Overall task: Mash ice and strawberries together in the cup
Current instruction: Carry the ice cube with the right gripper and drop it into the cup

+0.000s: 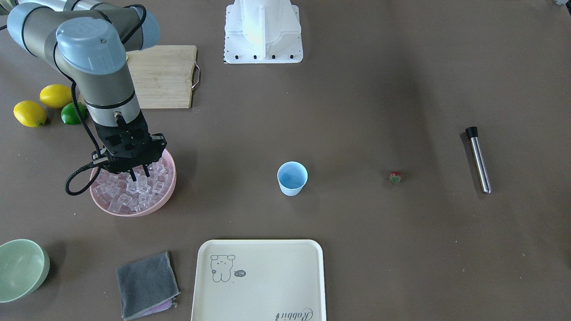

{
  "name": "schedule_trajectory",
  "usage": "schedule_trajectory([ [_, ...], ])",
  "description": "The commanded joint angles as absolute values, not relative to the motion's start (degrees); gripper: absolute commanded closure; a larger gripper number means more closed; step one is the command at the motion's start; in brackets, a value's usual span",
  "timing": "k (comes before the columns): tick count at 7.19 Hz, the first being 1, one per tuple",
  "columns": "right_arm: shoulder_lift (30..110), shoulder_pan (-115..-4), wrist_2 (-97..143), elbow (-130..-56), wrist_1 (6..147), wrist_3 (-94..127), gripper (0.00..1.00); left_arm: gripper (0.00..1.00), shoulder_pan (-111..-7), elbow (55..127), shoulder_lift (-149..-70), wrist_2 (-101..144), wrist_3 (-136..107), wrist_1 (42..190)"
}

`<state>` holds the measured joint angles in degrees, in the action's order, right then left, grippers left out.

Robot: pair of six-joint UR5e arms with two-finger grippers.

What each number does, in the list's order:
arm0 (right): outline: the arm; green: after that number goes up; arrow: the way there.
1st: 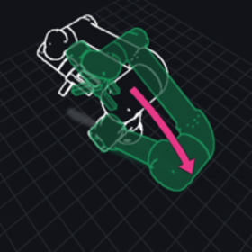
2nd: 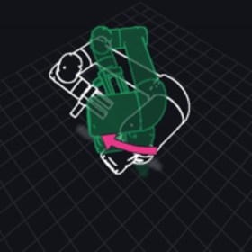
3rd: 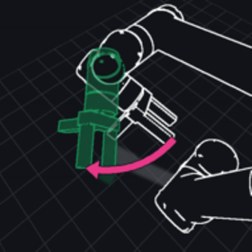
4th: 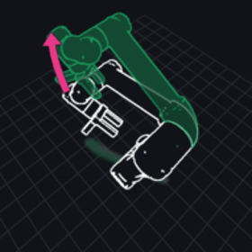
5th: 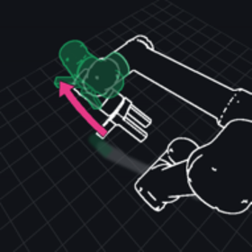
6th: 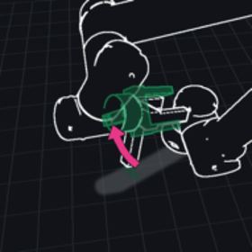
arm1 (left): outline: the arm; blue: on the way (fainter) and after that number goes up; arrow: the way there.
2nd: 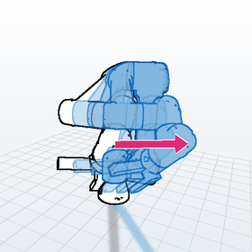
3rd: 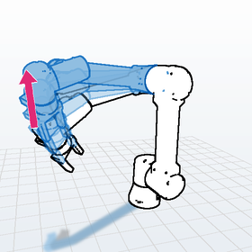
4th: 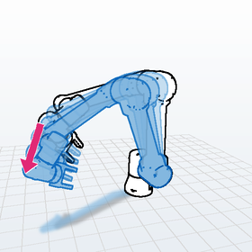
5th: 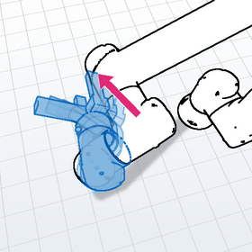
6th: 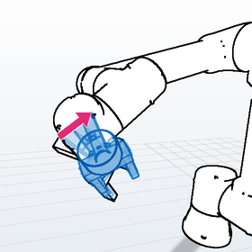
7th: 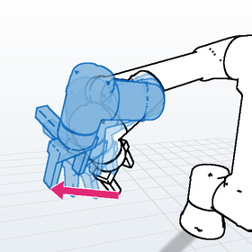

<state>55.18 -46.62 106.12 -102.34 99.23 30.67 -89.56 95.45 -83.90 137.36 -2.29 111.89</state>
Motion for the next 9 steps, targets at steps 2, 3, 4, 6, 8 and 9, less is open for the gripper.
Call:
schedule_trajectory([
  [2,39.69,-39.05,105.47,-95.84,101.34,50.91,1.0,0.02,-89.47,95.36,-83.94,137.37,-2.29,111.8],
  [3,37.03,-34.76,100.68,-92.23,100.55,54.46,1.0,0.02,-89.47,95.01,-84.46,137.29,-2.29,111.8],
  [4,34.04,-31.85,96.55,-87.59,97.5,60.15,1.0,0.02,-89.47,95.1,-84.55,137.37,-2.29,111.8],
  [6,30.16,-30.33,96.15,-79.74,92.12,63.9,1.0,0.02,-89.47,95.18,-84.64,137.37,-2.29,111.8],
  [8,28.75,-30.15,96.15,-74.56,87.66,65.3,1.0,0.02,-89.47,95.1,-84.73,137.37,-2.2,111.88],
  [9,28.57,-30.32,96.15,-74.27,86.84,65.39,1.0,0.02,-89.47,95.18,-84.73,137.37,-2.2,111.88],
])
